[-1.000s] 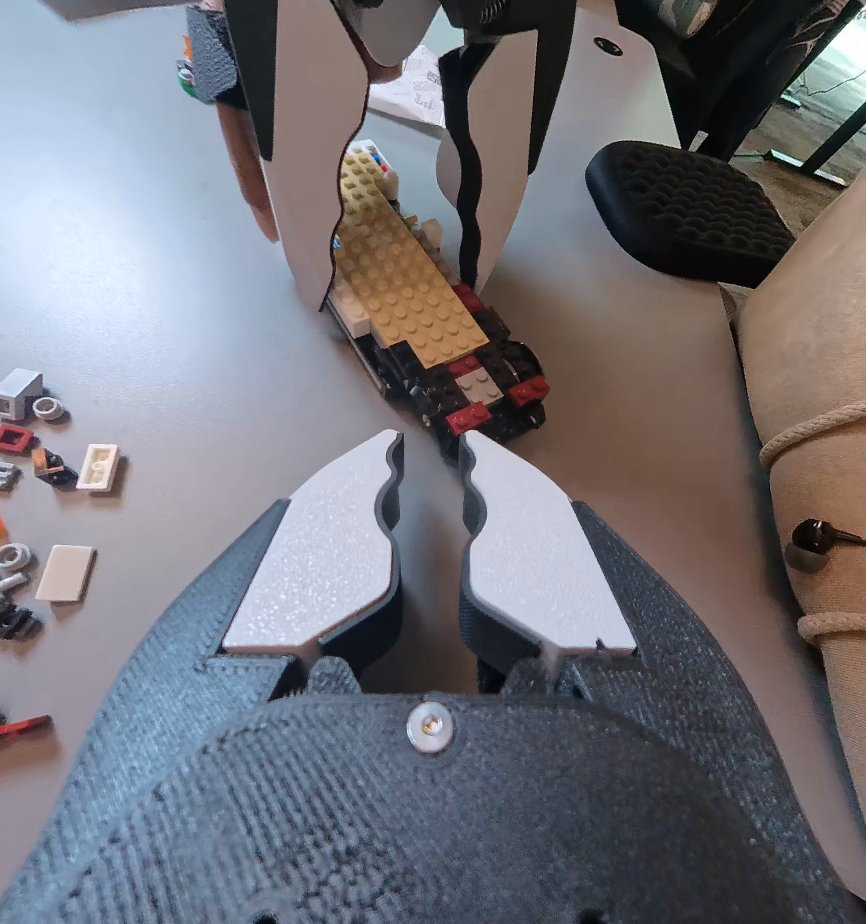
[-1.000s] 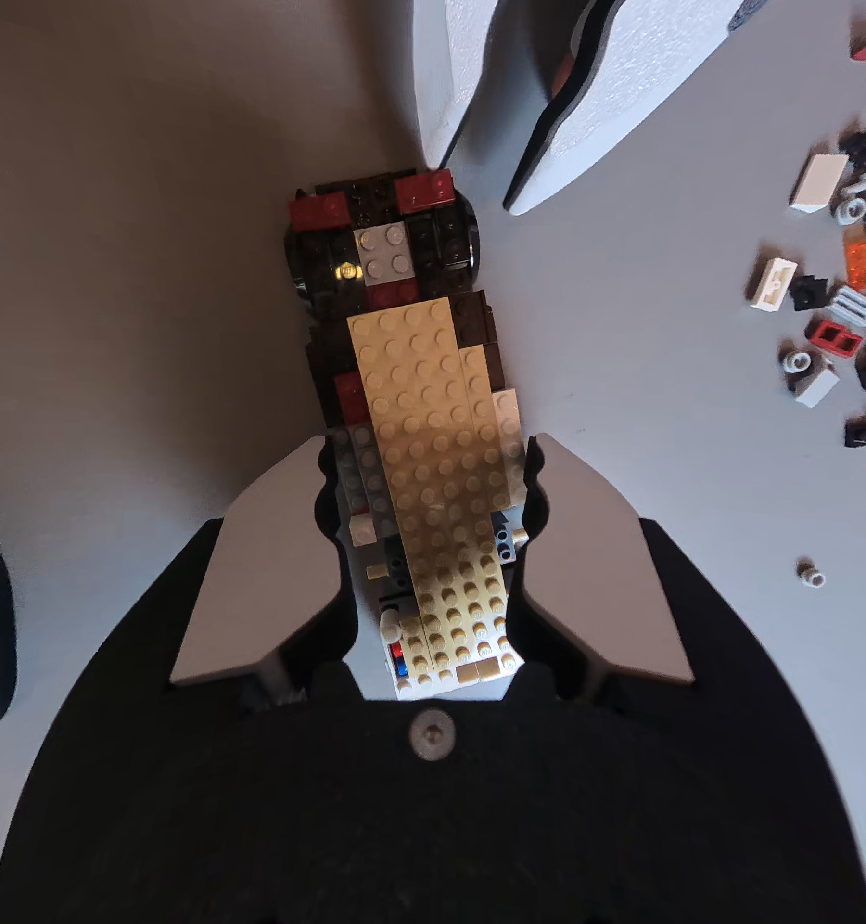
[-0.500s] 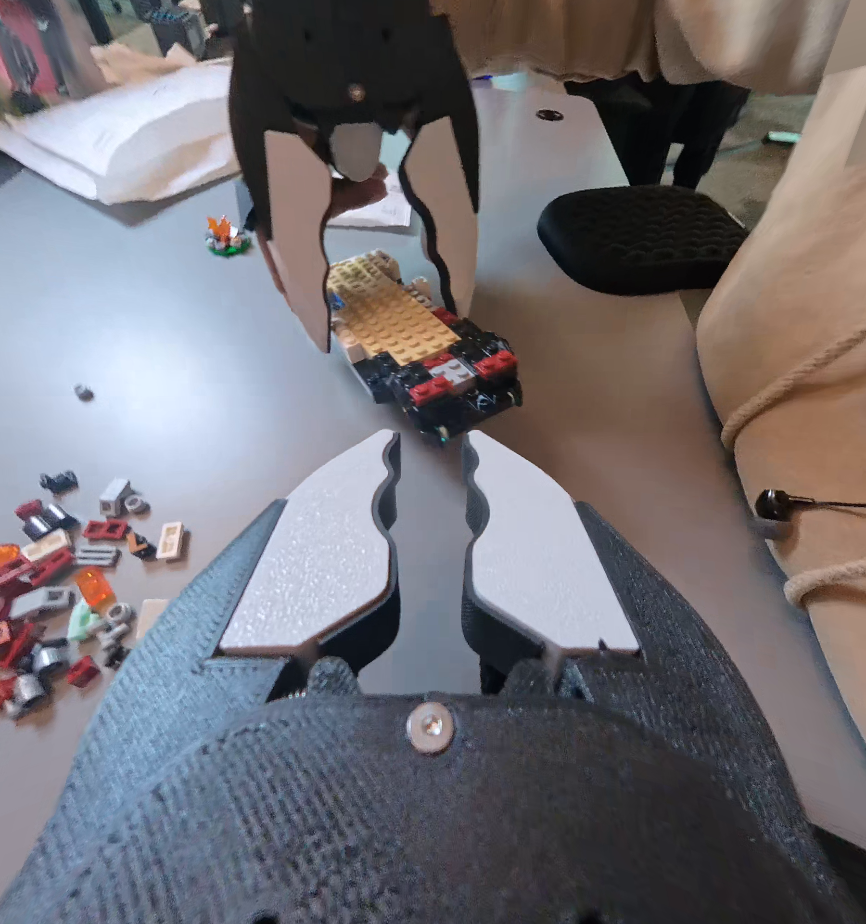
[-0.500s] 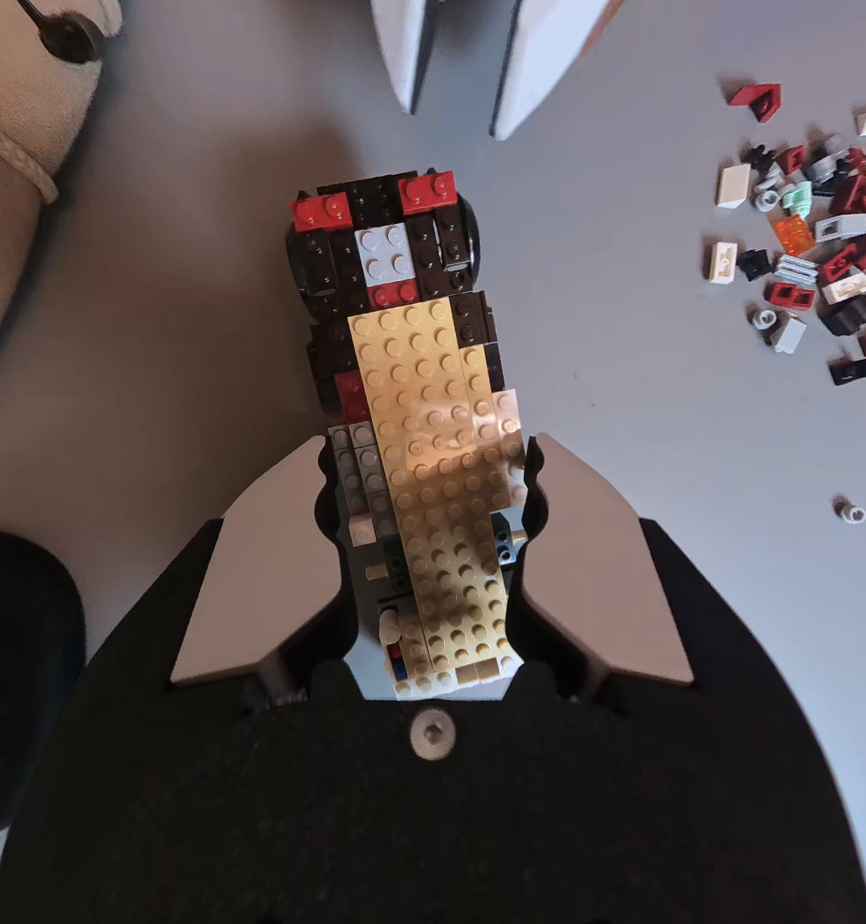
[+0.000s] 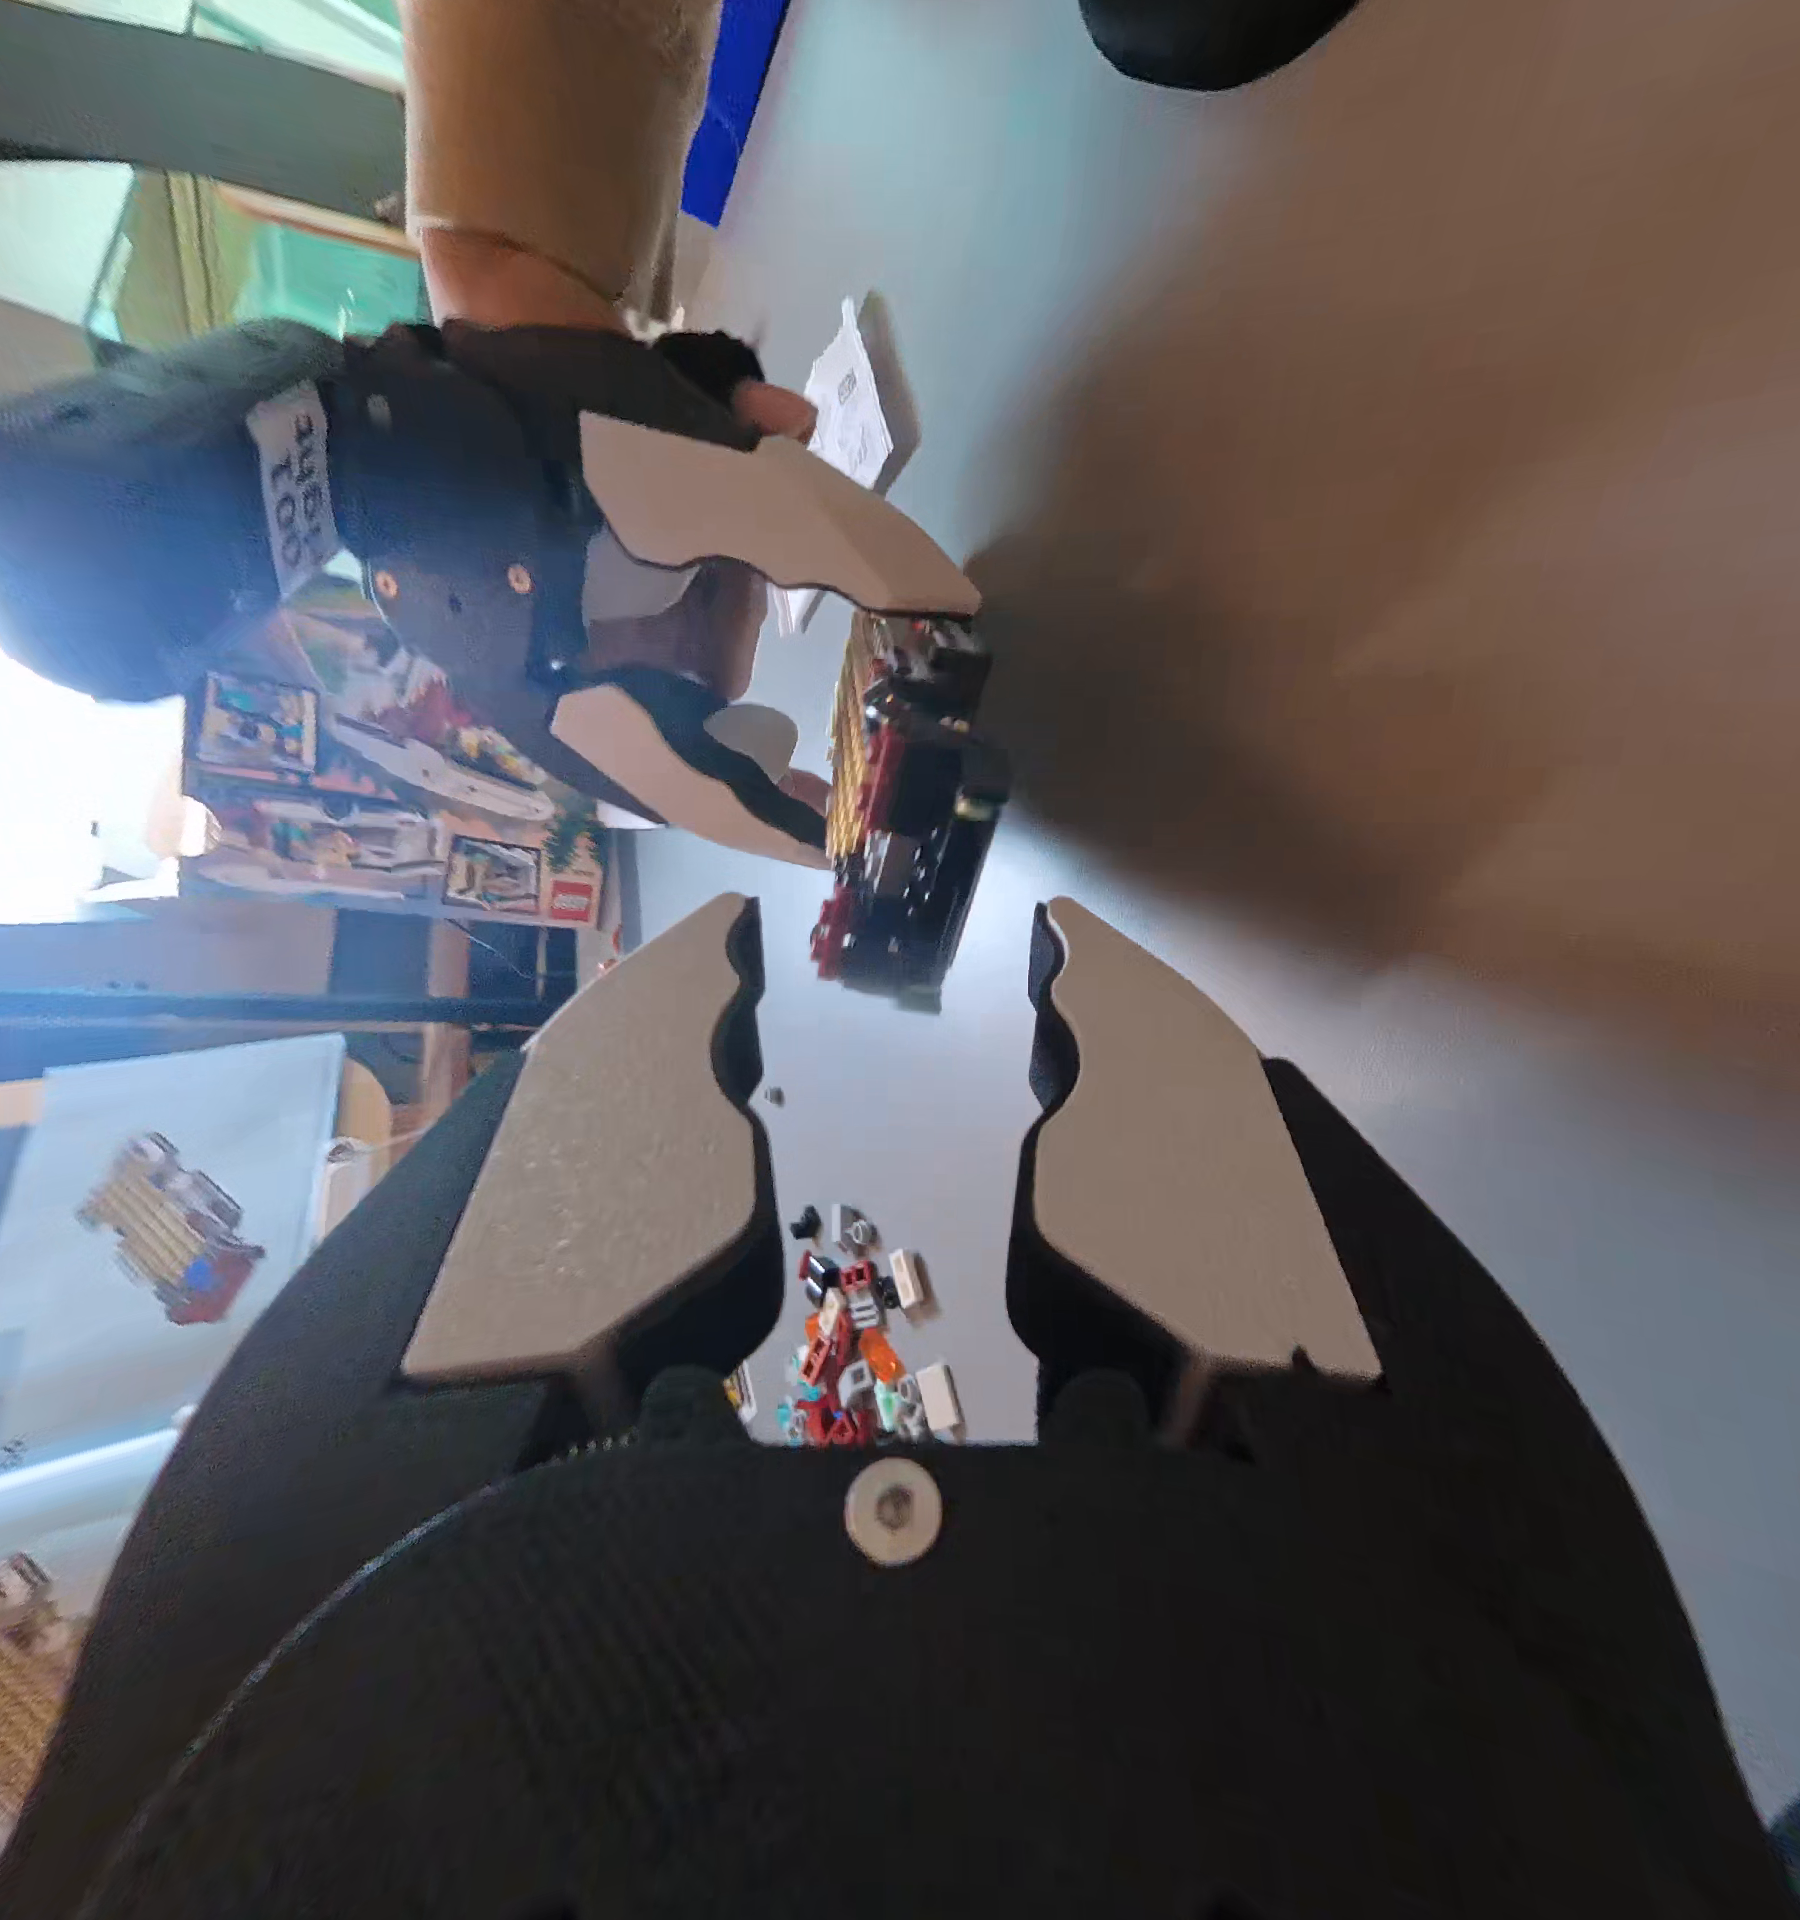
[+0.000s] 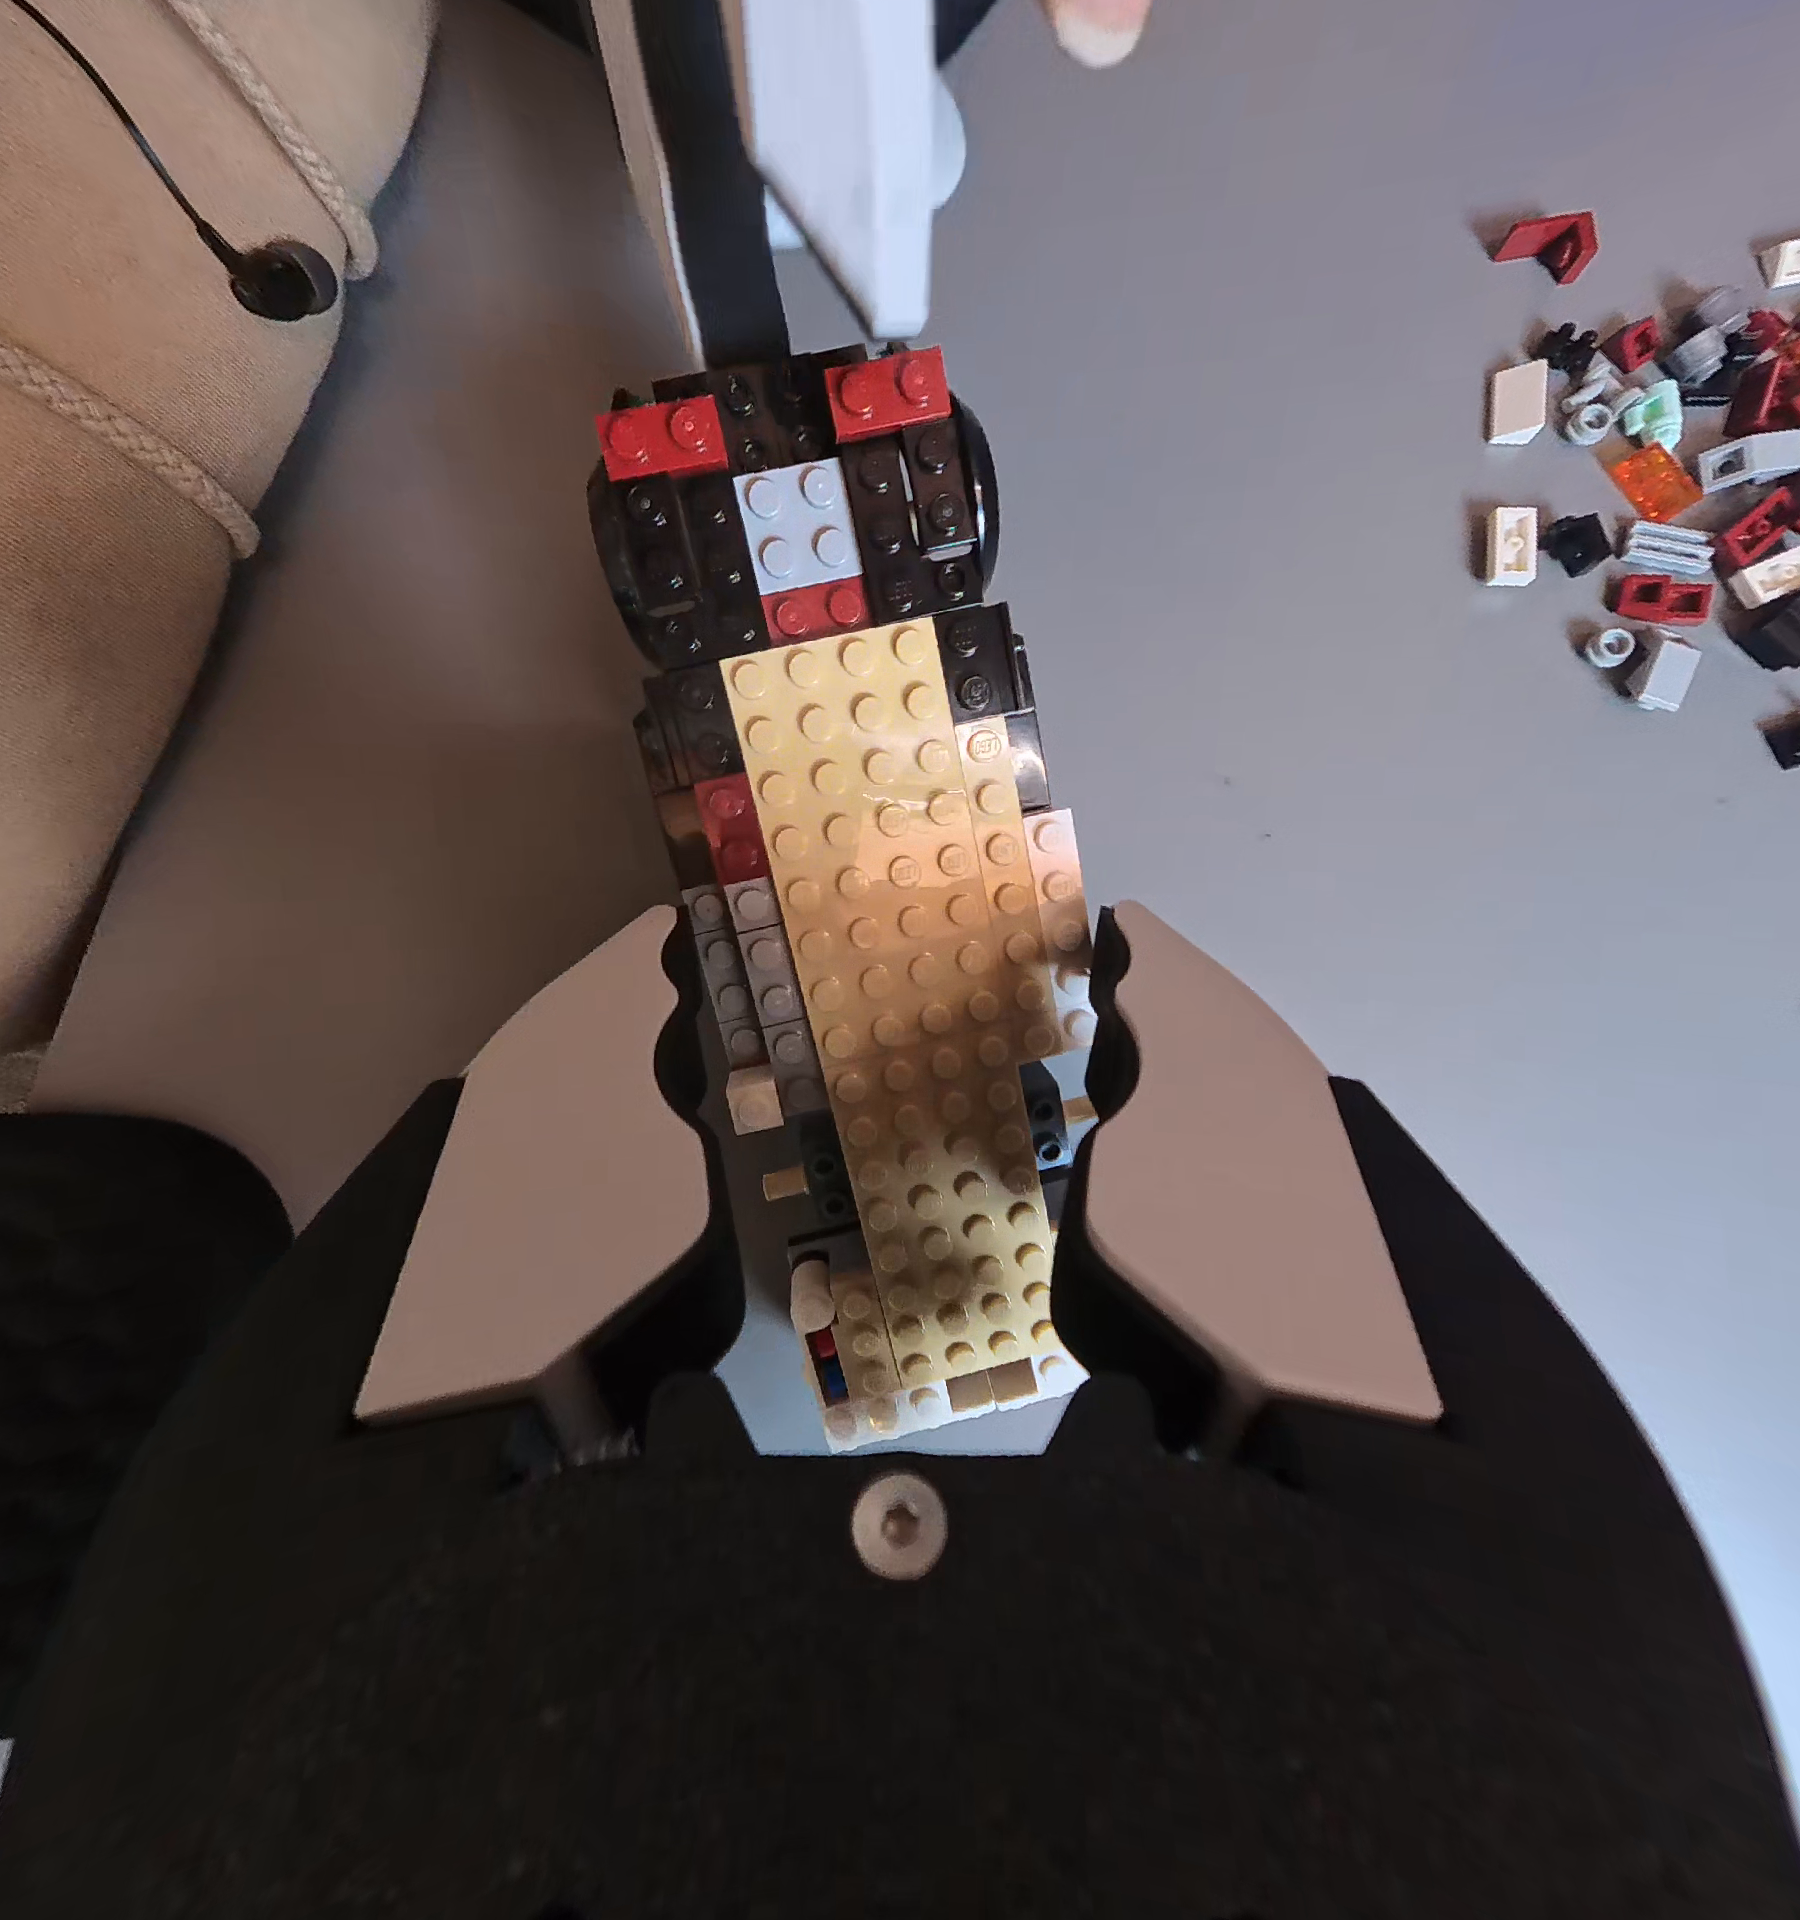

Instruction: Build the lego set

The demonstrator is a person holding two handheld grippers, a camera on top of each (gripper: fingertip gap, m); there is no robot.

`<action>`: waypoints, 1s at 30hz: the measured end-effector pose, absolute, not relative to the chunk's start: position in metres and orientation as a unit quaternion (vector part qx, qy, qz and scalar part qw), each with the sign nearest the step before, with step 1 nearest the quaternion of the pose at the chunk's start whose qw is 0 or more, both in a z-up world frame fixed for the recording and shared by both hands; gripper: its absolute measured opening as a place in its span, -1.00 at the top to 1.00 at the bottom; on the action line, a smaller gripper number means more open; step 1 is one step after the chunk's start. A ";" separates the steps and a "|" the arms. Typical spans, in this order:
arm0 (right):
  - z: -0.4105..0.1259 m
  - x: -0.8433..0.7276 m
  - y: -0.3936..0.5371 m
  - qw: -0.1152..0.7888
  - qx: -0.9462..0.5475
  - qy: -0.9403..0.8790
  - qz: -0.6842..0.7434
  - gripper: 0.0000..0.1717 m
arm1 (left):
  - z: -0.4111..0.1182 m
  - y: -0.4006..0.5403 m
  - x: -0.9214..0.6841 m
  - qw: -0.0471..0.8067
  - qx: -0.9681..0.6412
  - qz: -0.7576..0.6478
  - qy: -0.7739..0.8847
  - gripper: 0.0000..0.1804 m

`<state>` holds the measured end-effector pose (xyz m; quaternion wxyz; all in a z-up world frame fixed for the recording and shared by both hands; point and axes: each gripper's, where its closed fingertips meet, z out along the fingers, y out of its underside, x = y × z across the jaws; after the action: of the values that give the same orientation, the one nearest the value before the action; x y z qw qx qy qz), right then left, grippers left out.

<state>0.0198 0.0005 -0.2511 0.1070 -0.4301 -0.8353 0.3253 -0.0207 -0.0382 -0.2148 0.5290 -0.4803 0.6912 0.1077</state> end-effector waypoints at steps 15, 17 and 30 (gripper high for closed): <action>-0.251 0.023 -0.007 0.101 -0.427 -0.830 0.345 0.16 | -0.220 -0.036 -0.018 0.534 -0.460 0.125 0.699 0.70; -0.249 0.024 -0.008 0.097 -0.424 -0.829 0.352 0.16 | -0.218 -0.038 -0.016 0.538 -0.458 0.118 0.698 0.70; -0.248 0.024 -0.010 0.100 -0.420 -0.826 0.362 0.16 | -0.217 -0.041 -0.017 0.534 -0.452 0.129 0.703 0.70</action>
<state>0.0237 -0.0101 -0.2484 0.1003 -0.4204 -0.8259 0.3619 -0.0165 -0.0411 -0.2172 0.5344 -0.4517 0.7027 0.1289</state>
